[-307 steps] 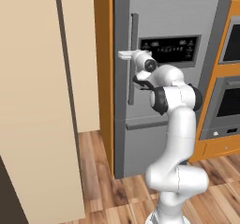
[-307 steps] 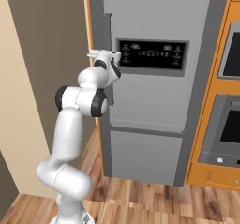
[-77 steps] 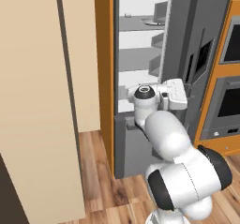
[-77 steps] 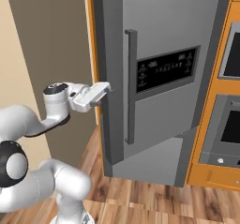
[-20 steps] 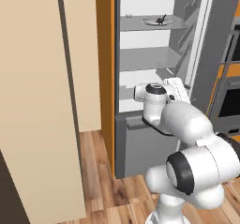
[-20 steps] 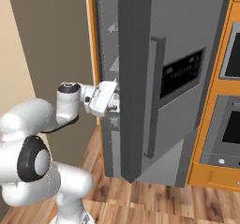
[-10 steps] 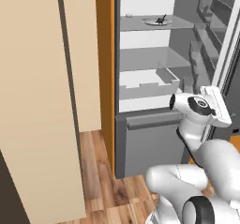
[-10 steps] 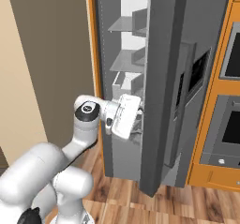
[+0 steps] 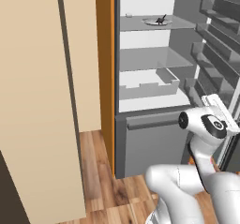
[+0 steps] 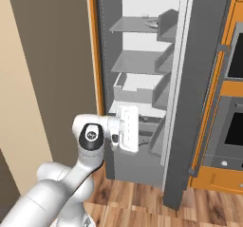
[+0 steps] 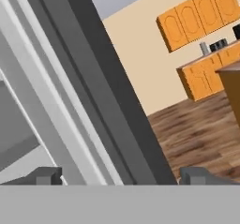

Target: Retrieve the fish from the fridge and place it on the saucepan with marinade on the stove.

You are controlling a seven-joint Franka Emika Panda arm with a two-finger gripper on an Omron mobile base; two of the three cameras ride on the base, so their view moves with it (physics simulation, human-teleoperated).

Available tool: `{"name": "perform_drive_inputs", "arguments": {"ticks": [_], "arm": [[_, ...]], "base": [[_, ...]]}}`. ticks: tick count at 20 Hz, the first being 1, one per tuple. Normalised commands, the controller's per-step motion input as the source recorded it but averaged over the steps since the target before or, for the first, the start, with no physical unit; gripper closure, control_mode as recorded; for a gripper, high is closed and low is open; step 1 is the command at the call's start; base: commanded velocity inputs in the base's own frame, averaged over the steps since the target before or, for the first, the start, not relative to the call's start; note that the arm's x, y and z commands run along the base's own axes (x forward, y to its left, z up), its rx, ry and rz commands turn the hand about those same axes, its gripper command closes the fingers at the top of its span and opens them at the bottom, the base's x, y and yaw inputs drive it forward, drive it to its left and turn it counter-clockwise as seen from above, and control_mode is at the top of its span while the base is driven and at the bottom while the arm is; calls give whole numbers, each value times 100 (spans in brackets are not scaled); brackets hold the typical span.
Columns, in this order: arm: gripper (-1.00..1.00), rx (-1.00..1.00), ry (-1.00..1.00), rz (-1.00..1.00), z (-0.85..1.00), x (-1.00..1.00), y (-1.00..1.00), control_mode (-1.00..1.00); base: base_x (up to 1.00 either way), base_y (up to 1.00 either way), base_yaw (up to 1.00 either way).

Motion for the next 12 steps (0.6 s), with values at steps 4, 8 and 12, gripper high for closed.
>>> {"name": "perform_drive_inputs", "arguments": {"ticks": [4,8,12], "arm": [[-100,-2,0,21,-4,42,73,-100],[-100,0,-1,26,-1,55,35,-100],[-100,8,0,36,2,49,8,-100]], "base": [[0,0,0],[0,0,0],[0,0,0]]}}
